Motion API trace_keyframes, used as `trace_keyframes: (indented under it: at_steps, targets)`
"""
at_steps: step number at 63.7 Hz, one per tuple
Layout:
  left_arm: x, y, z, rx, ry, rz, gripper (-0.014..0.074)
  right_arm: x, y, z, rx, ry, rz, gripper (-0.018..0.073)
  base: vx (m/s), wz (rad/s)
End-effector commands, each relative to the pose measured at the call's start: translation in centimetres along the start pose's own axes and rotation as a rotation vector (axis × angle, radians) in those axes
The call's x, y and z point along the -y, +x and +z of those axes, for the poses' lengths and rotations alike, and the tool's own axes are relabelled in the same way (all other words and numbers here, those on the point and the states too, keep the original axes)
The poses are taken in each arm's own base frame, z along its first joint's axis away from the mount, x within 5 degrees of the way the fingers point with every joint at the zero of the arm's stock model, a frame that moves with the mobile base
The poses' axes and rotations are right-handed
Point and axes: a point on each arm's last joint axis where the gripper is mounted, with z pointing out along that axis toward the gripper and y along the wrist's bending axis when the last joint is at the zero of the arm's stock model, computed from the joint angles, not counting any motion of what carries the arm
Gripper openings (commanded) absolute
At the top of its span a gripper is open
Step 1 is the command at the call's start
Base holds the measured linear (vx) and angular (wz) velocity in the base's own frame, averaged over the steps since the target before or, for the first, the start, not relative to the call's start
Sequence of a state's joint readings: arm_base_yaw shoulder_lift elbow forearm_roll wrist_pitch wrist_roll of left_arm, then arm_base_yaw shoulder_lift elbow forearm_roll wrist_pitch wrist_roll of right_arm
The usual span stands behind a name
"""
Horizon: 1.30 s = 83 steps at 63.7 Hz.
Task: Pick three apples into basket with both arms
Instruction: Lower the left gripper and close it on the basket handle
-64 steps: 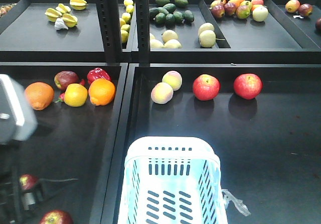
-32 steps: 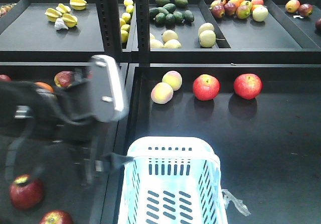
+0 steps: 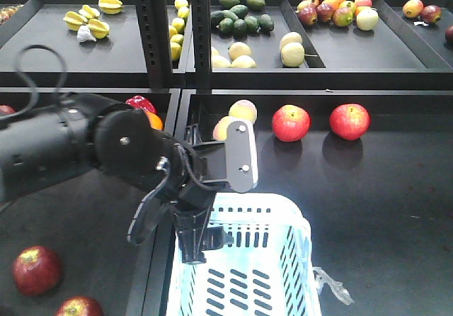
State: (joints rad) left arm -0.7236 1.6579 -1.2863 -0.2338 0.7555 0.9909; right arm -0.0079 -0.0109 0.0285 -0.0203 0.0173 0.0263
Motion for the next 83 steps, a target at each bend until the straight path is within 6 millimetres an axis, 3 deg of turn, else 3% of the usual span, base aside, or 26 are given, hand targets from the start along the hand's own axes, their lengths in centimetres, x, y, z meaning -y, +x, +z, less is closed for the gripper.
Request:
trace_keyframes:
  at_steps: [1,14,24,35,49,58,71,83]
  targets:
    - [-0.7,-1.2,-0.7,0.049,-0.041,-0.005,0.0624,0.0,-0.3,-0.1,0.071,-0.001,-0.011,-0.0009,0.00,0.00]
    - [-0.7,-0.8,1.4,0.009,0.004,-0.013,0.0576,0.0,-0.3,-0.1,0.071,-0.001,-0.011,-0.0009,0.00,0.00]
    - [-0.7,-0.8,1.5,0.007,0.006,-0.013,0.0498,0.0,-0.3,-0.1,0.071,-0.001,-0.011,-0.0009,0.00,0.00]
    - [-0.7,-0.7,1.5,0.004,0.005,-0.012,0.0321,0.0,-0.3,-0.1,0.071,-0.001,-0.011,-0.0009,0.00,0.00]
    - [-0.7,-0.5,1.4,-0.020,0.008,0.009,-0.0009,0.0,-0.3,-0.1,0.069,-0.001,-0.011,-0.0009,0.00,0.00]
    - [-0.6,-0.4,0.9,-0.036,0.010,0.026,-0.0008,0.0,-0.3,-0.1,0.069,-0.001,-0.011,-0.0009,0.00,0.00]
    - [-0.4,-0.7,-2.4,-0.023,-0.039,0.065,-0.0008,0.0,-0.3,-0.1,0.069,-0.001,-0.011,-0.0009,0.00,0.00]
    - [0.1,-0.5,-8.3,-0.021,-0.158,0.145,-0.0008,0.0,-0.3,-0.1,0.069,-0.001,-0.011,-0.0009,0.00,0.00]
